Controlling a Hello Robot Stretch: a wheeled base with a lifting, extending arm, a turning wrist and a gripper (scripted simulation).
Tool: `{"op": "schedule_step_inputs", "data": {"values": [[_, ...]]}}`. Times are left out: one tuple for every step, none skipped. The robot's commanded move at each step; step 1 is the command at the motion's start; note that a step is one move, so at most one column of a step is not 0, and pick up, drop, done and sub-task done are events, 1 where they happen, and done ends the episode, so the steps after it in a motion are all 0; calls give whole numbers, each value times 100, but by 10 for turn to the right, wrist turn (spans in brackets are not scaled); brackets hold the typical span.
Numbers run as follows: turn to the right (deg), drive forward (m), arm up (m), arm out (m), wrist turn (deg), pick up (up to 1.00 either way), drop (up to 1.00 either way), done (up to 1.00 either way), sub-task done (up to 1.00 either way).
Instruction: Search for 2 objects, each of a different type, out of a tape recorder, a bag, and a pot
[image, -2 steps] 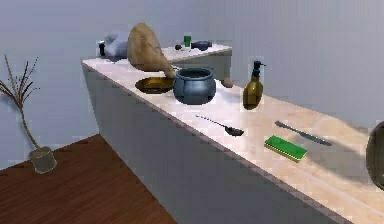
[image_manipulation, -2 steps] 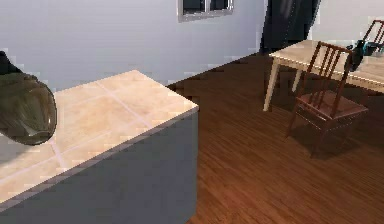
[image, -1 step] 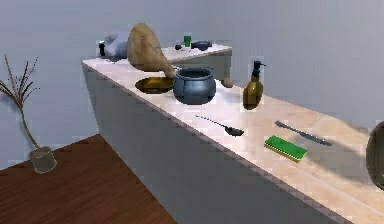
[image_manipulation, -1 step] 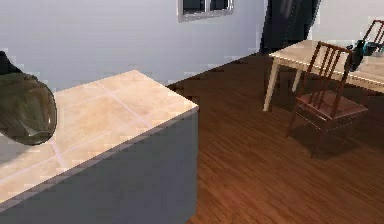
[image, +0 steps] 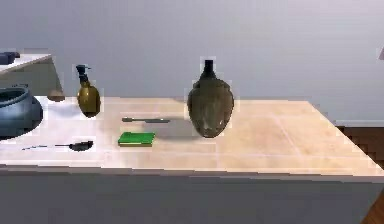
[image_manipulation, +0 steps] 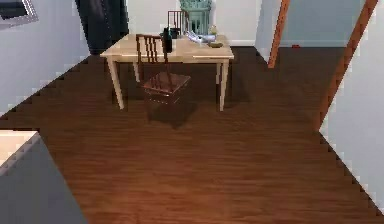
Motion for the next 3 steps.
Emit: {"op": "schedule_step_inputs", "data": {"values": [[450, 0, 0, 0, 0, 0, 0, 0, 0], [330, 0, 0, 0, 0, 0, 0, 0, 0], [0, 85, 0, 0, 0, 0, 0, 0, 0]]}}
